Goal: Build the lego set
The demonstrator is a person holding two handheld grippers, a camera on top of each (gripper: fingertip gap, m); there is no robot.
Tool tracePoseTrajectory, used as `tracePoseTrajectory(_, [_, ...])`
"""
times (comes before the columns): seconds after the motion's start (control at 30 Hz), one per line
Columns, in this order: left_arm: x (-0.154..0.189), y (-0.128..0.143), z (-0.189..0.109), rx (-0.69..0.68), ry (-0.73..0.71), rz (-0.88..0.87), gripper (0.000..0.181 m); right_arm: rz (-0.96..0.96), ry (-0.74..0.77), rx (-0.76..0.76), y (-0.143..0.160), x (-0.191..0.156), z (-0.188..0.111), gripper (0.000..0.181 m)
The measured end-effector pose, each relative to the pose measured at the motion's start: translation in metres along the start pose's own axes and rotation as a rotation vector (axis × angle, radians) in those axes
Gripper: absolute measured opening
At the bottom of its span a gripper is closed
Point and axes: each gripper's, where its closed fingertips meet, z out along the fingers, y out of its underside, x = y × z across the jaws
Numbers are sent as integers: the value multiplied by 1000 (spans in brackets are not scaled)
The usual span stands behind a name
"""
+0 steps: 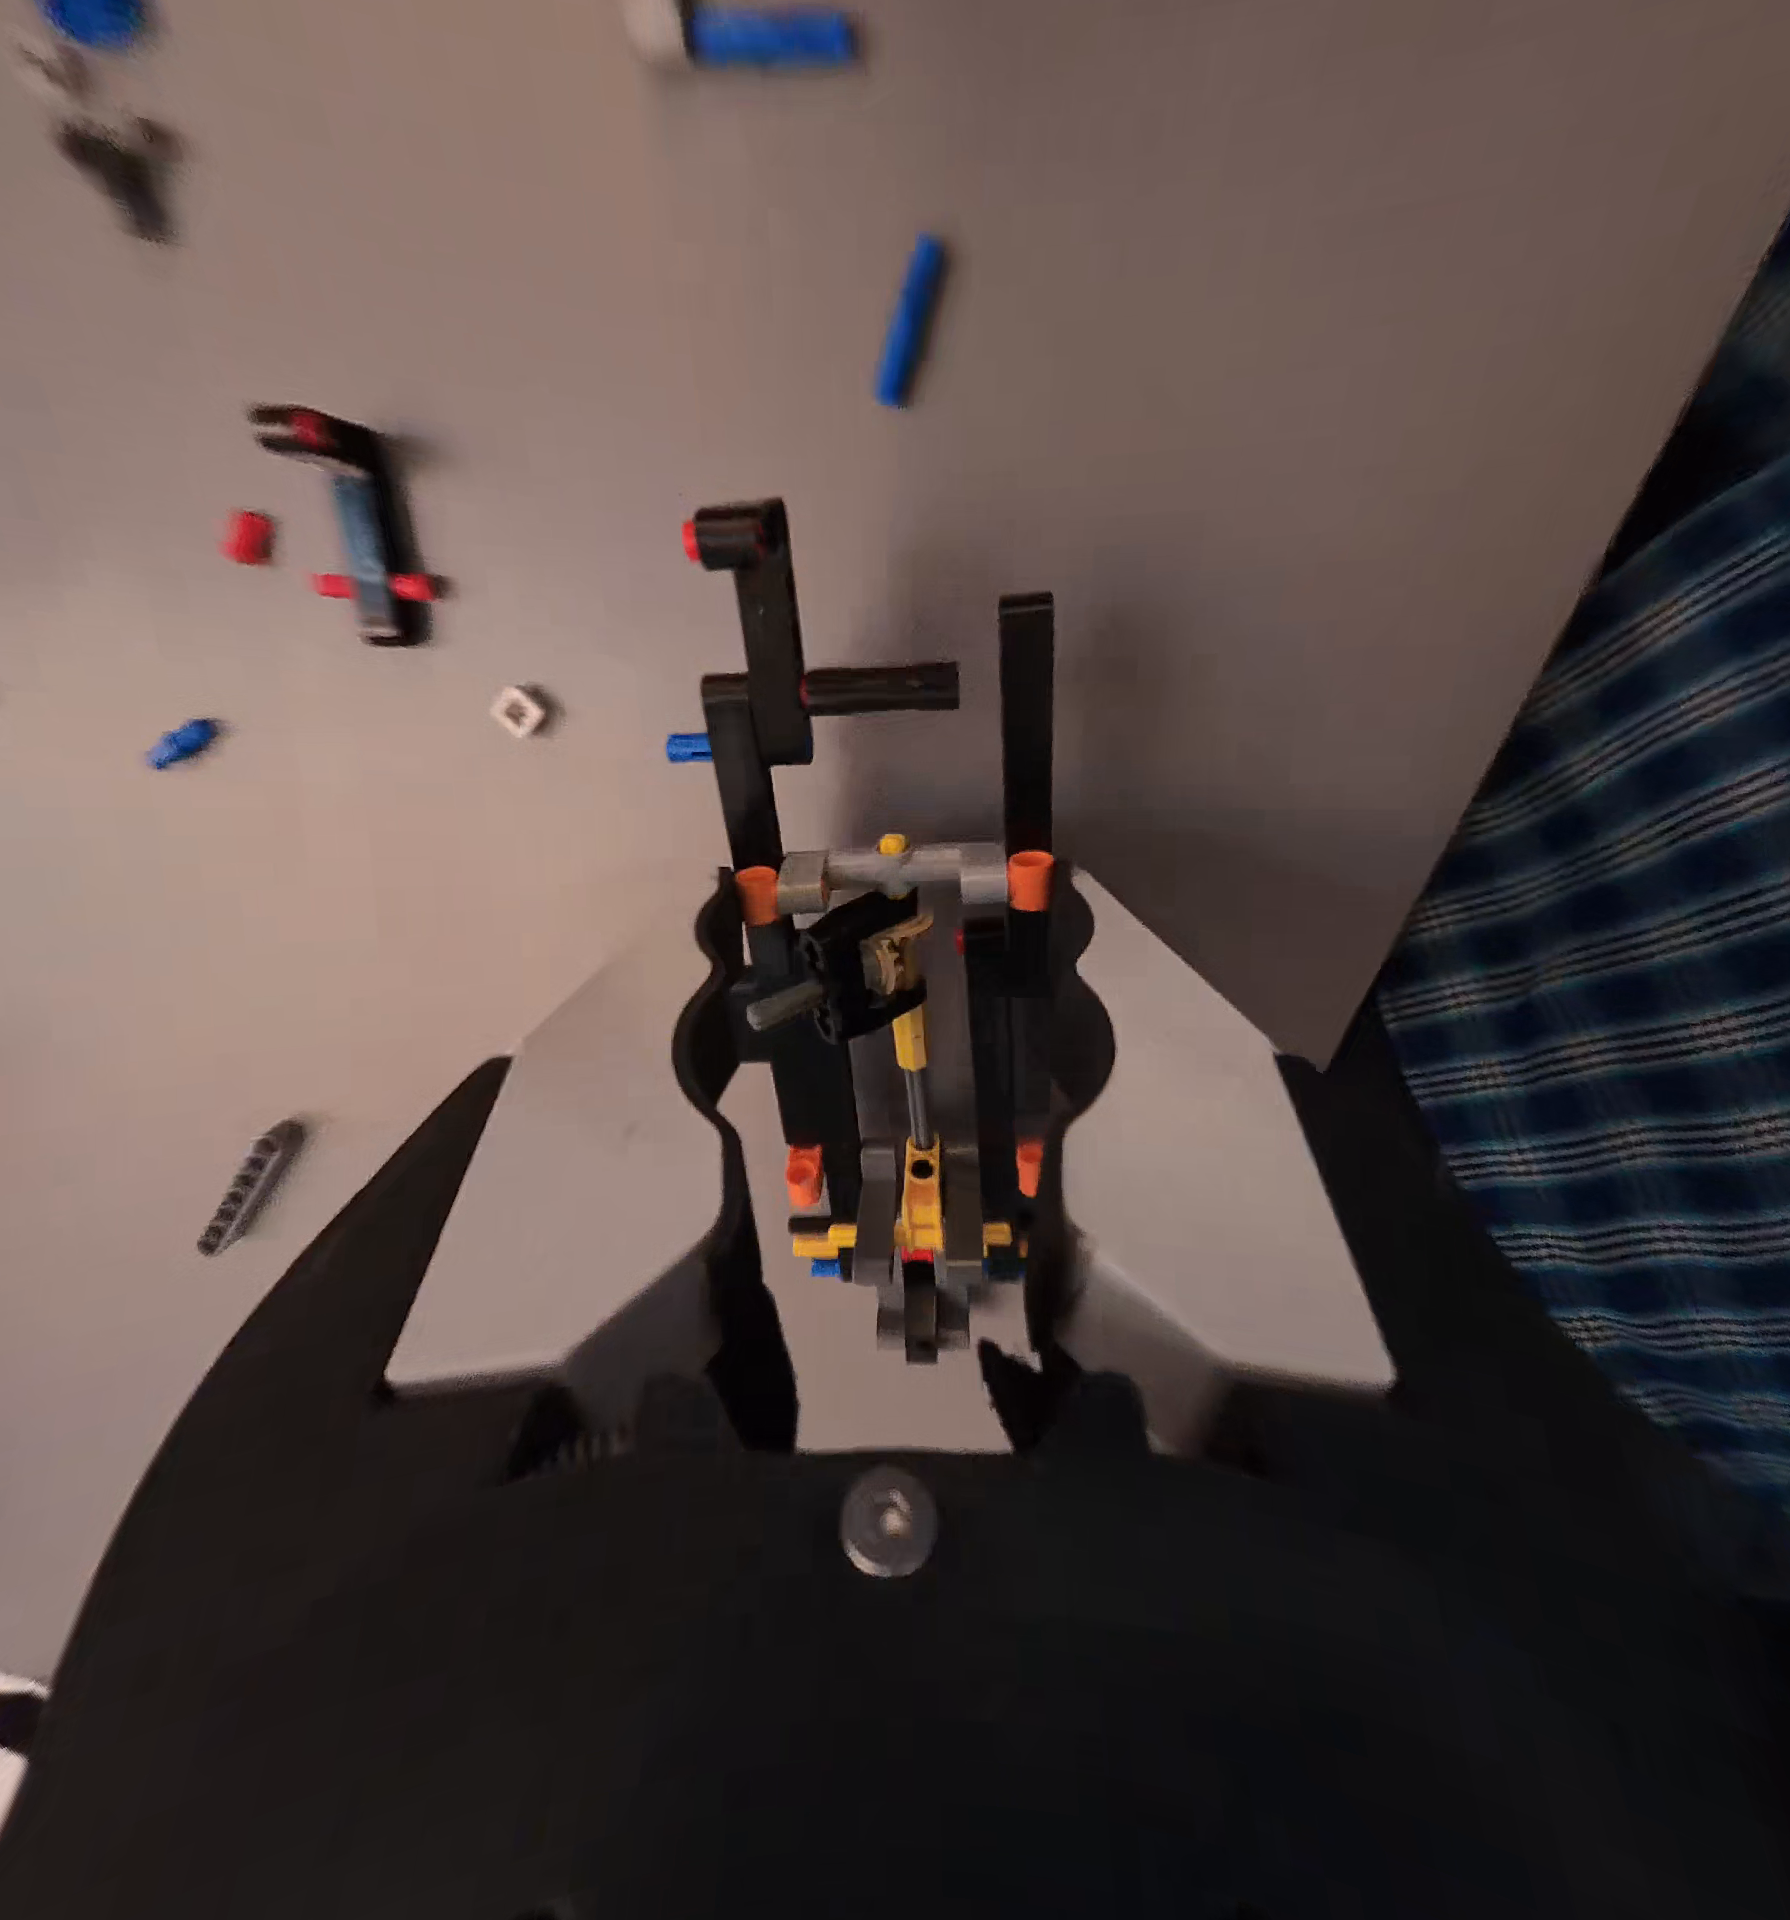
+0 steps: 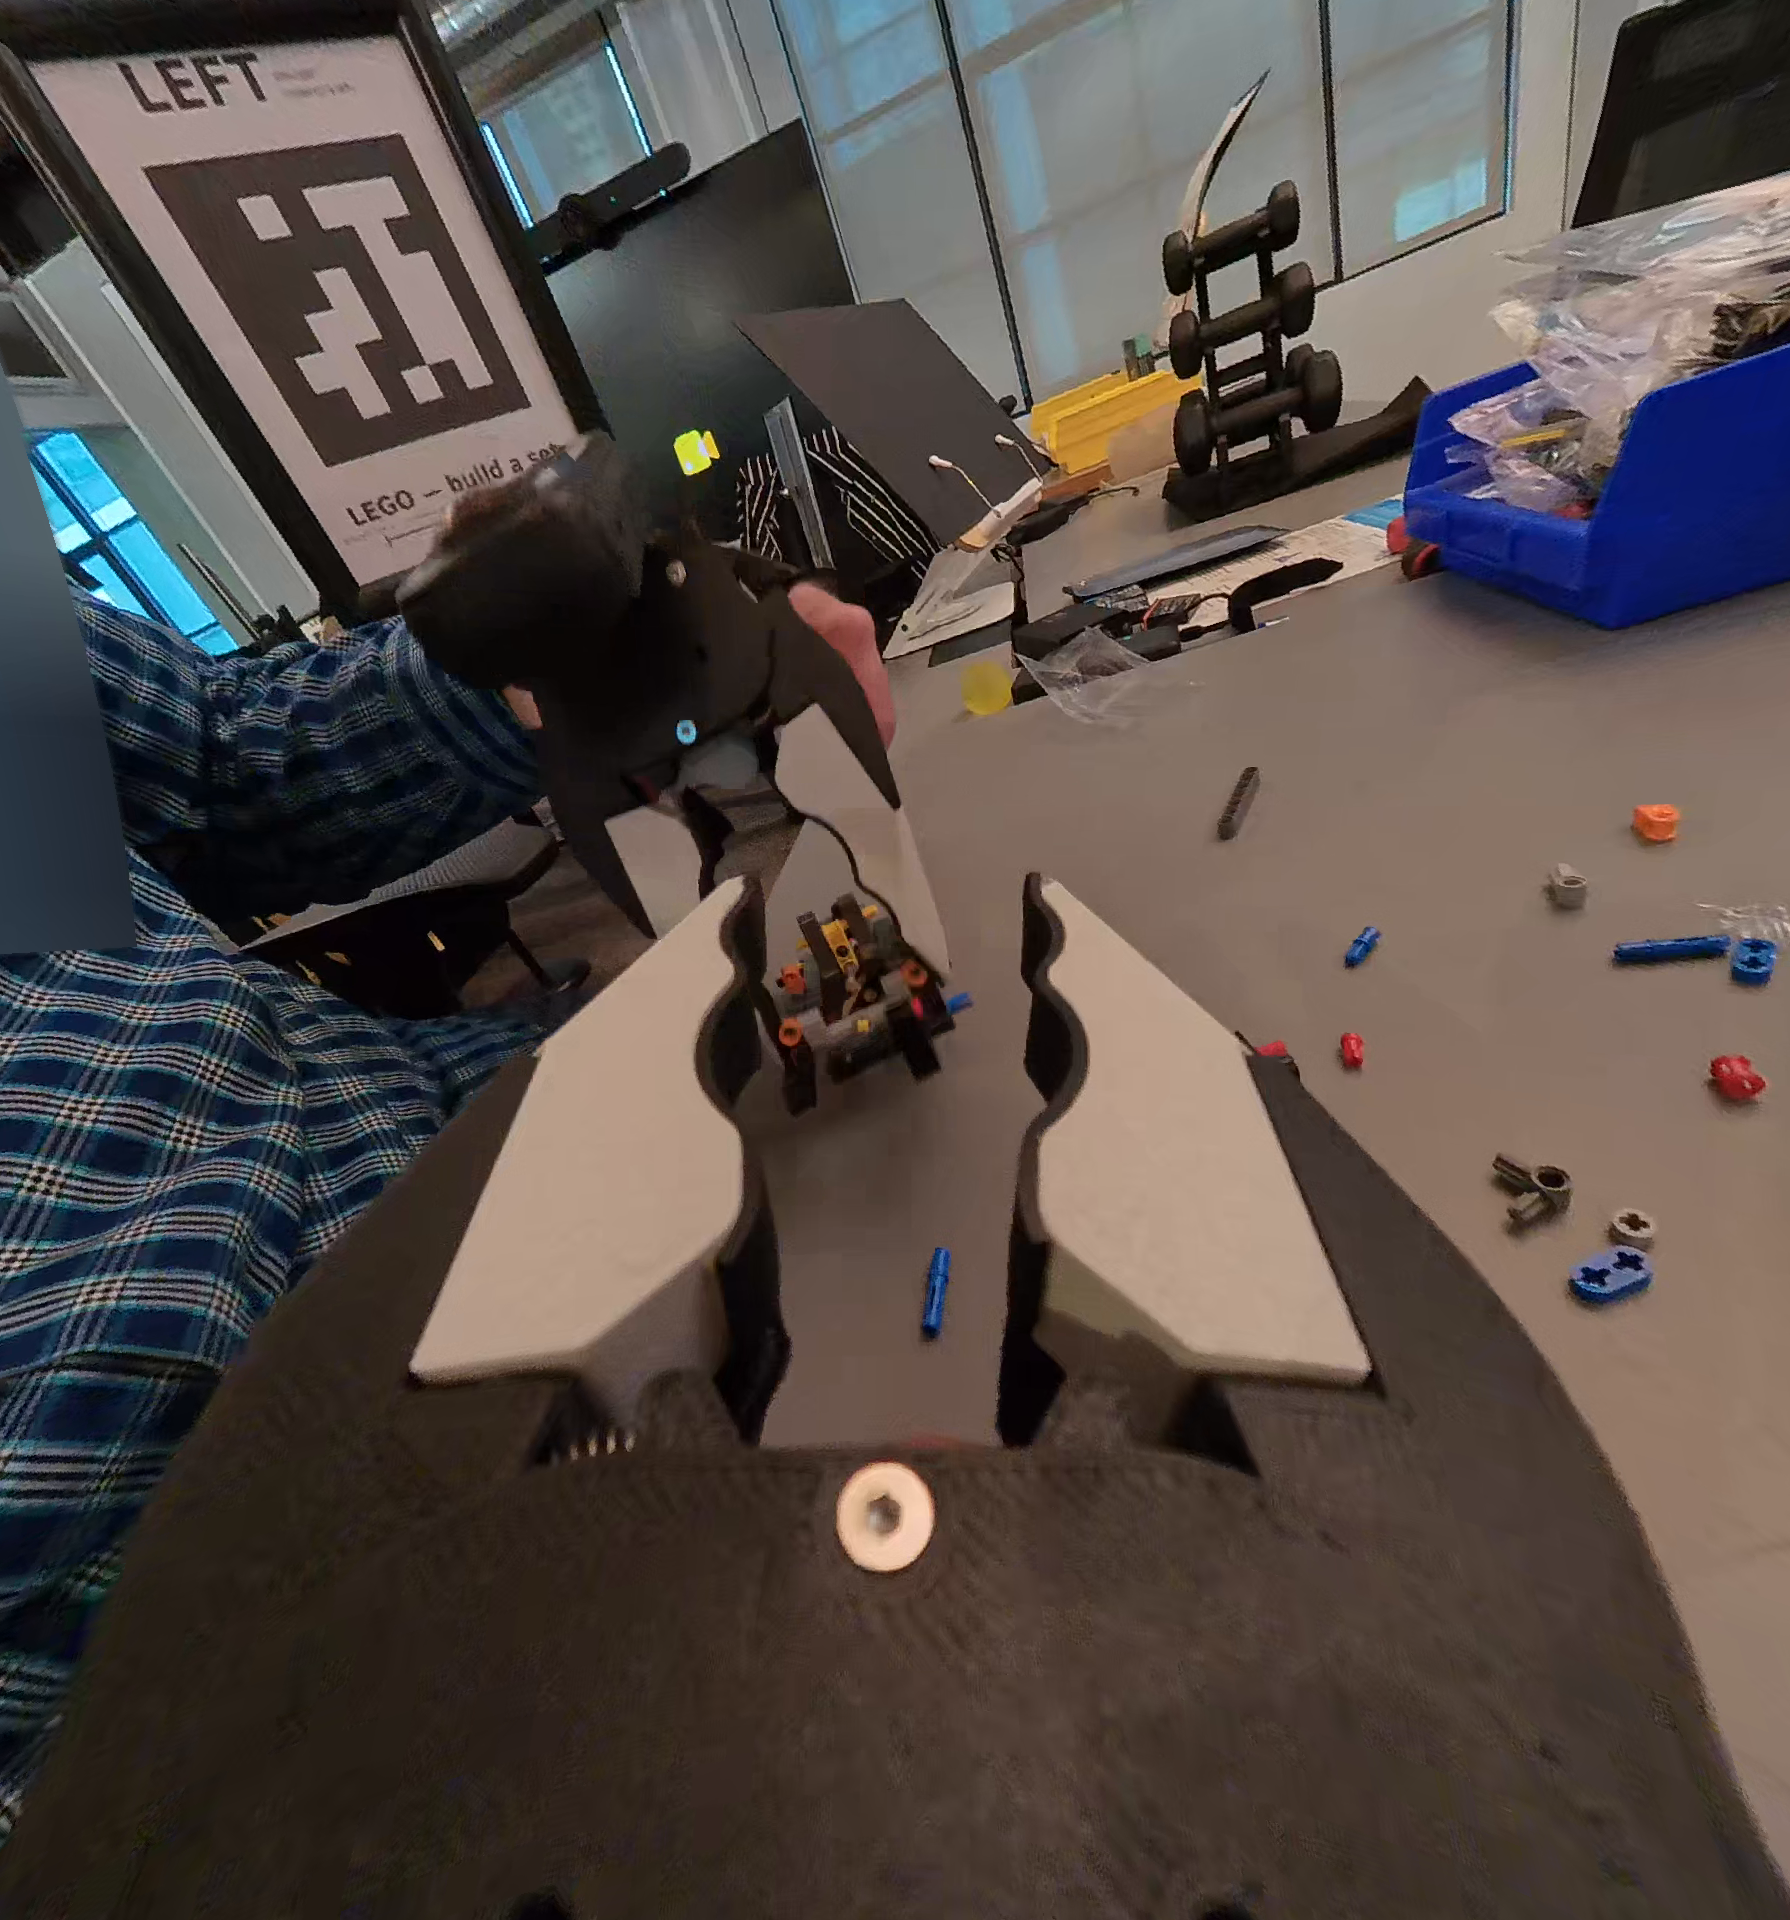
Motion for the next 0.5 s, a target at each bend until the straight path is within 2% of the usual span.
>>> tracePoseTrajectory(0.17, [8, 11, 19, -61, 57, -3, 57, 1, 1, -20, 4, 2, 2, 47])
tracePoseTrajectory(0.27, [5, 9, 19, -30, 64, -28, 59, 0, 0, -26, 5, 2, 1, 48])
tracePoseTrajectory(0.4, [-1, 12, 12, 13, 49, -80, 75, 0, 9, -30, 5, 5, -1, 48])
tracePoseTrajectory(0.5, [-4, 19, 3, 45, 38, -125, 77, -9, 22, -45, 7, 7, -1, 49])
